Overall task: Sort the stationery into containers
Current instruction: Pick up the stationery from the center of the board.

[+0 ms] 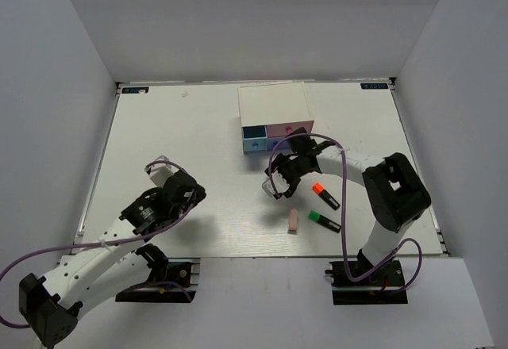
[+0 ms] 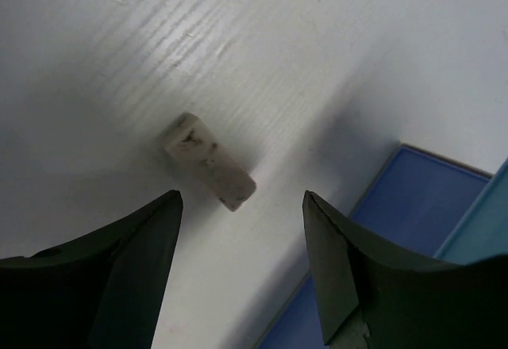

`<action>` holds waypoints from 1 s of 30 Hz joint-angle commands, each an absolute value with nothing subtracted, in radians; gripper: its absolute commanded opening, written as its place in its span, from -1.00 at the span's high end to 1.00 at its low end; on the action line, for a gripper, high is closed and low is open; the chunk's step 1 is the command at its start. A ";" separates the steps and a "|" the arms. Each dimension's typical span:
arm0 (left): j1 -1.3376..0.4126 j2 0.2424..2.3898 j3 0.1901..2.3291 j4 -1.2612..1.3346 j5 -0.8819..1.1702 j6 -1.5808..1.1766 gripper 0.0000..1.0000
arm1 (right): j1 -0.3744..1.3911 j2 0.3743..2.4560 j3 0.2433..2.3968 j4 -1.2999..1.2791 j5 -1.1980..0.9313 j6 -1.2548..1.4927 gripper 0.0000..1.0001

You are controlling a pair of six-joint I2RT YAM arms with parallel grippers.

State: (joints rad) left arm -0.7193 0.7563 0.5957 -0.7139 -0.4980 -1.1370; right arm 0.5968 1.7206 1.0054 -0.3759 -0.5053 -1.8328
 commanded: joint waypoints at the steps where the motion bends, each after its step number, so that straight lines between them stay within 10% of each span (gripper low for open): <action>1: -0.718 0.733 0.588 -0.733 -0.520 -1.169 -0.27 | 0.611 1.758 1.075 -0.451 -0.482 -1.953 -0.37; 30: -0.718 0.658 0.558 -0.801 -0.568 -1.227 -0.30 | 0.704 2.005 1.348 -0.902 -0.365 -2.112 -0.05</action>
State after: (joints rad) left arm -0.7193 0.6598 0.5518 -0.7776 -0.5404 -1.2133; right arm 0.6903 1.9423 1.3308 -0.7883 -0.3981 -1.9808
